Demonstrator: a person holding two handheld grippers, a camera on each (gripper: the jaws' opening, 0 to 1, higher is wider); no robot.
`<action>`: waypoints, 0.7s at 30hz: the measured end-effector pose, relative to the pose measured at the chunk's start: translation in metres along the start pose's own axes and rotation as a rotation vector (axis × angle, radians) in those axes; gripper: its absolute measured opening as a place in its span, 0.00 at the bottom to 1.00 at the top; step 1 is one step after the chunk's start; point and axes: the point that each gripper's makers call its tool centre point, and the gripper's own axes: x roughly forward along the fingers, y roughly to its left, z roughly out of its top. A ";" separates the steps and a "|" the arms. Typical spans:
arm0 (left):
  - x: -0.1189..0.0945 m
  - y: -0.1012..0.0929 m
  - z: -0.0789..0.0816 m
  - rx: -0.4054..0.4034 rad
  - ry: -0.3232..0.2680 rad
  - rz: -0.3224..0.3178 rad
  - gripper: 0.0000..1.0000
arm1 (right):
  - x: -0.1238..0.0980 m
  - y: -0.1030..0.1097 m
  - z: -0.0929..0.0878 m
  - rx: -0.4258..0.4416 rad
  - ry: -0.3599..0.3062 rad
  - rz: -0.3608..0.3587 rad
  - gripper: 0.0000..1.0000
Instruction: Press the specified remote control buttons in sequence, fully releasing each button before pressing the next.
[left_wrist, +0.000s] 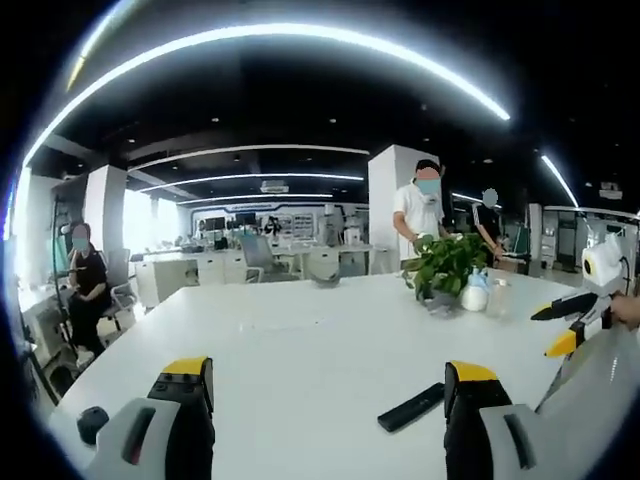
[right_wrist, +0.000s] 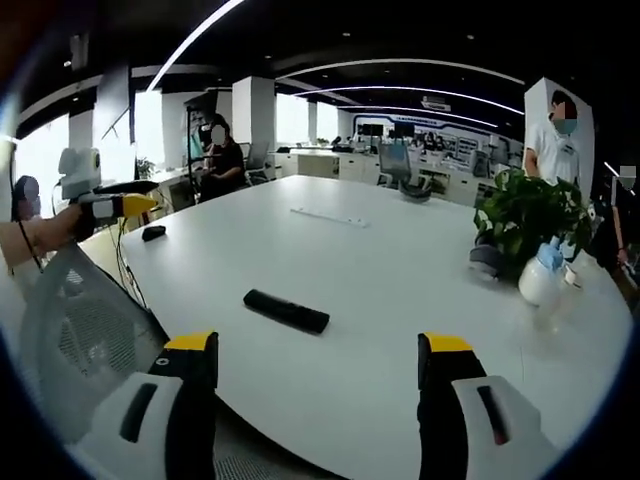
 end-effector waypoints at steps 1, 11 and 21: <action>0.001 -0.003 -0.002 -0.001 0.009 -0.010 1.00 | 0.000 -0.002 -0.001 0.008 0.002 -0.013 0.85; 0.003 -0.020 -0.006 0.005 0.027 -0.102 1.00 | 0.000 -0.005 -0.002 0.029 0.020 -0.037 0.87; -0.001 -0.009 0.003 -0.047 -0.011 -0.058 1.00 | 0.002 -0.007 -0.006 0.056 0.026 -0.029 0.89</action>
